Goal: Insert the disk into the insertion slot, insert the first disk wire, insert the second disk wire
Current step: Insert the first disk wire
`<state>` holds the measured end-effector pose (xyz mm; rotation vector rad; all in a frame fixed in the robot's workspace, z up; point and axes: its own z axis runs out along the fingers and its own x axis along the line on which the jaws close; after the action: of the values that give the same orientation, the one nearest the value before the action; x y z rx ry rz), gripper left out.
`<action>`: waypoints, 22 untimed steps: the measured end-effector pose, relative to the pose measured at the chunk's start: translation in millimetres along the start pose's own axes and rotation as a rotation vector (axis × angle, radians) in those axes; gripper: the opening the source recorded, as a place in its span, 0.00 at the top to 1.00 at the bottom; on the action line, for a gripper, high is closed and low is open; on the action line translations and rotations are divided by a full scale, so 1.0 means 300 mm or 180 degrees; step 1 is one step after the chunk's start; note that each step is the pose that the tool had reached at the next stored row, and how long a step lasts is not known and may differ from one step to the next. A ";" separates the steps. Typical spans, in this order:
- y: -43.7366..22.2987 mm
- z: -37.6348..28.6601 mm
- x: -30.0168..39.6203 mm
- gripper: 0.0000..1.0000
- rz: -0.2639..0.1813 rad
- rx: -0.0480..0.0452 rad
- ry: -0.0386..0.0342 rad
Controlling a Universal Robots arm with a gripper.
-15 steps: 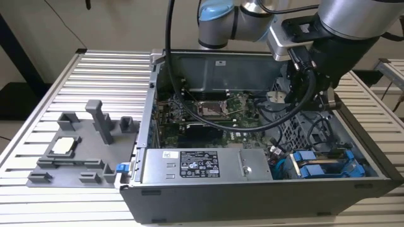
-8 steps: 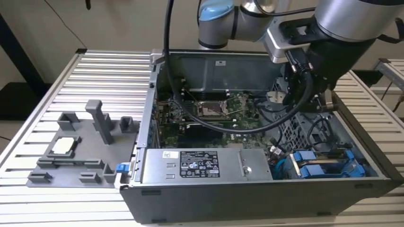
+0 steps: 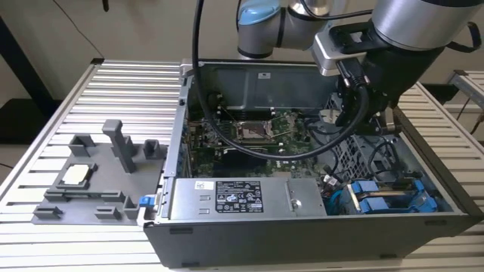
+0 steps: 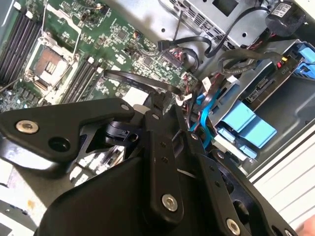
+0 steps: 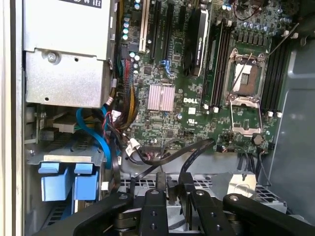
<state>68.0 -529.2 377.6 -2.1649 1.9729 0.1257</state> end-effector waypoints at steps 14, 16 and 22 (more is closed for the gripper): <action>0.000 0.000 0.000 0.83 -0.0001 -0.0001 0.0007; 0.000 0.000 0.000 0.84 0.0000 -0.0001 0.0008; 0.000 0.000 0.000 0.84 -0.0001 -0.0001 0.0010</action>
<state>68.0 -529.2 377.6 -2.1668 1.9745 0.1225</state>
